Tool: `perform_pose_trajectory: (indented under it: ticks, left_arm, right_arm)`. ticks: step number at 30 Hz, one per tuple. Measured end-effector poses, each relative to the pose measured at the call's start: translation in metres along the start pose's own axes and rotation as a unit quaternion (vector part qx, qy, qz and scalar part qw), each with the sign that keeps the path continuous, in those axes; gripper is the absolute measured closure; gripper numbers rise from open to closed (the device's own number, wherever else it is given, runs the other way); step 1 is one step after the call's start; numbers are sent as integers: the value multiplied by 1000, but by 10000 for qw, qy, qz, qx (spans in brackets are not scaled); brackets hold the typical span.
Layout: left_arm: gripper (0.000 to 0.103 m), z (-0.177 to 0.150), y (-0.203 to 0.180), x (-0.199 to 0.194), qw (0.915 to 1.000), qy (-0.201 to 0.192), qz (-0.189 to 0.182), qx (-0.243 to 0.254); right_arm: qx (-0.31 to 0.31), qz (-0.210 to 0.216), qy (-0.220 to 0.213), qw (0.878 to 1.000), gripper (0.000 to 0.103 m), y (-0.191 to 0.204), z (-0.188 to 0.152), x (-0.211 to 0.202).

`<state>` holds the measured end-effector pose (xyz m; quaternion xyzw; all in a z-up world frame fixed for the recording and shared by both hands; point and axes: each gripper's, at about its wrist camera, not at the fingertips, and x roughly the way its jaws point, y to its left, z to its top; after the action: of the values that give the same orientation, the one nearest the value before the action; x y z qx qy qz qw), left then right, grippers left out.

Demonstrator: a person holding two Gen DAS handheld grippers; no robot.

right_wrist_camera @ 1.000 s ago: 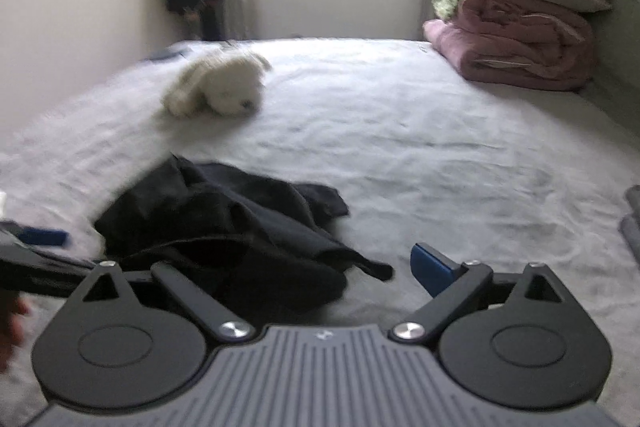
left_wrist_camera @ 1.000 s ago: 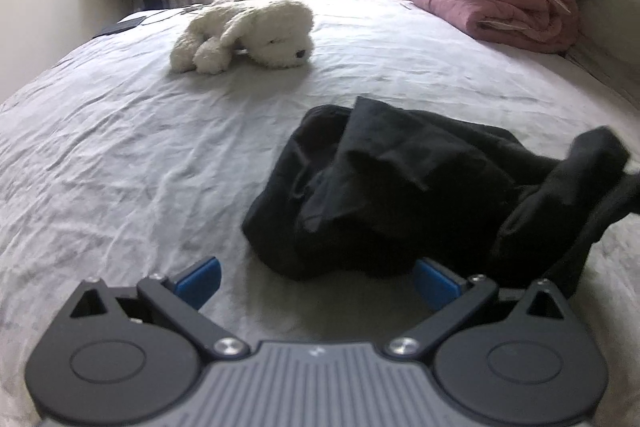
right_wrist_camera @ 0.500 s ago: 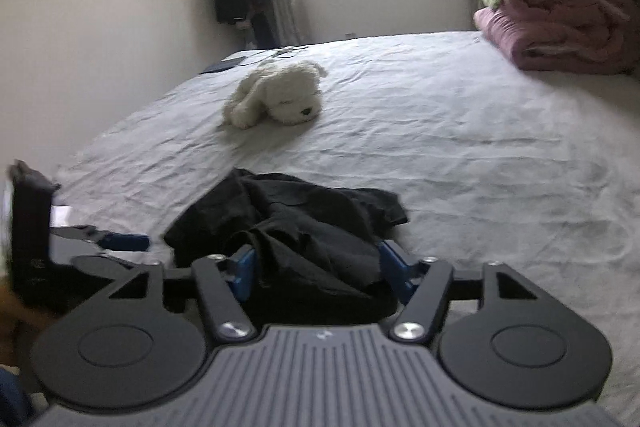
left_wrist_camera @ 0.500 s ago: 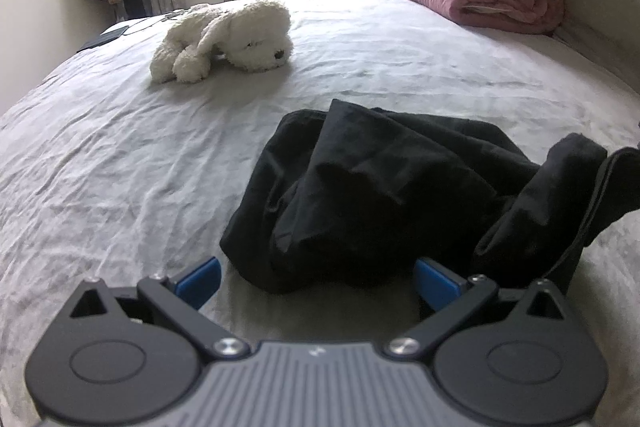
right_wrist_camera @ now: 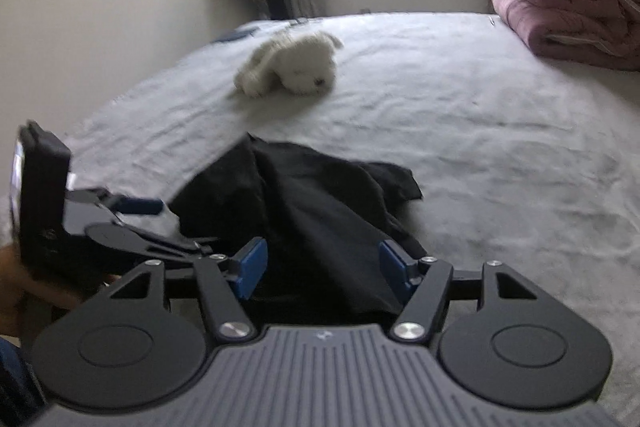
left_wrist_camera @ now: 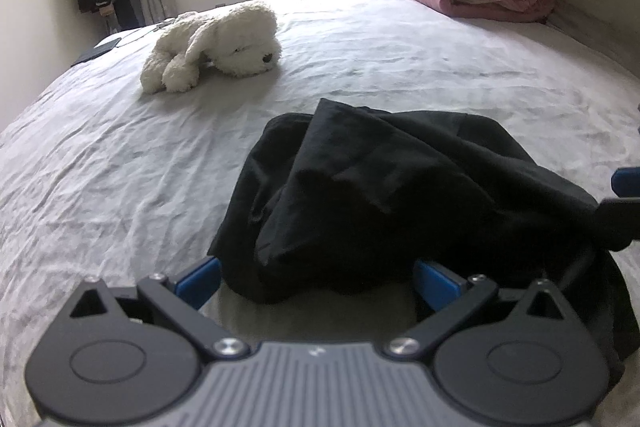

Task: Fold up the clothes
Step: 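Move both open grippers toward the black garment's edges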

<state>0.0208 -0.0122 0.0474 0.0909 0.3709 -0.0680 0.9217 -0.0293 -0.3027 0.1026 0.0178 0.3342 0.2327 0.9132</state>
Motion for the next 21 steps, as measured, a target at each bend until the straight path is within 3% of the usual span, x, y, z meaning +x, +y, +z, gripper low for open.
perform_pose_trajectory:
  ticks: [12,17,21]
  left_arm:
    - [0,7,-13,11,9995,-47,230,233]
    - [1,5,-11,14,9995,-27,244,193]
    - [1,5,-9,16,9996,-25,262,121]
  right_arm:
    - [166,-433,303,9985,39,-13,-5,11]
    - [113,-448,404,9981,49,-11,-7,13]
    - [50,-542,468,9974,51,-7,-8,16]
